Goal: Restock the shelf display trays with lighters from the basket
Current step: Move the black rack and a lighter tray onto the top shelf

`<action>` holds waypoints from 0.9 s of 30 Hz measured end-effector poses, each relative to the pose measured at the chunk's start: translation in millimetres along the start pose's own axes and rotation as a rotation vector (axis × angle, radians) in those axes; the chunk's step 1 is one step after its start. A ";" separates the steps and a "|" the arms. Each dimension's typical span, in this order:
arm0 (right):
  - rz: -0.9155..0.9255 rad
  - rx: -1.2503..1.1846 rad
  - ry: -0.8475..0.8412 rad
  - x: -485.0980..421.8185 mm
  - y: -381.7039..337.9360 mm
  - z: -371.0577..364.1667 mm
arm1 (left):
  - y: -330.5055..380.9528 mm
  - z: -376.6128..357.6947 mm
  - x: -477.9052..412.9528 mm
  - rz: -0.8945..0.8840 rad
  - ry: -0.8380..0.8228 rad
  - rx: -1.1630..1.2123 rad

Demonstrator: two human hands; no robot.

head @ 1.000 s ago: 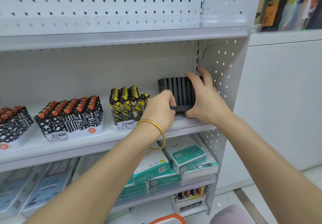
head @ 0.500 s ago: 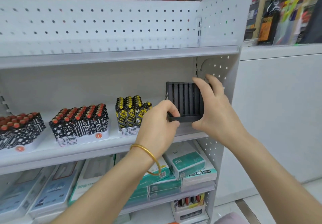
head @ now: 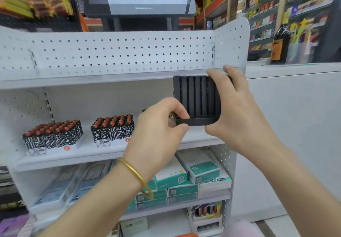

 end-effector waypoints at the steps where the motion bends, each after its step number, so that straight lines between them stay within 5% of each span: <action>1: 0.011 0.000 0.011 -3.4 -5.0 6.2 | 6.0 7.7 1.6 -0.013 0.009 -0.001; 12: 0.133 -0.010 0.109 -101.6 -17.5 35.3 | 62.1 67.5 -55.1 -0.097 0.124 -0.053; 27: 0.082 -0.006 0.036 -199.0 67.6 -27.8 | 50.6 36.5 -196.4 0.048 0.005 -0.024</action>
Point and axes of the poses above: each hand's wrist, its own x-axis away from the middle knuckle, its own z-axis out of the back of the hand, y = z × x, the point moved 5 cm from there along -x, towards the middle knuckle, and after that the axes turned 14 degrees about z, right-handed, at the moved point
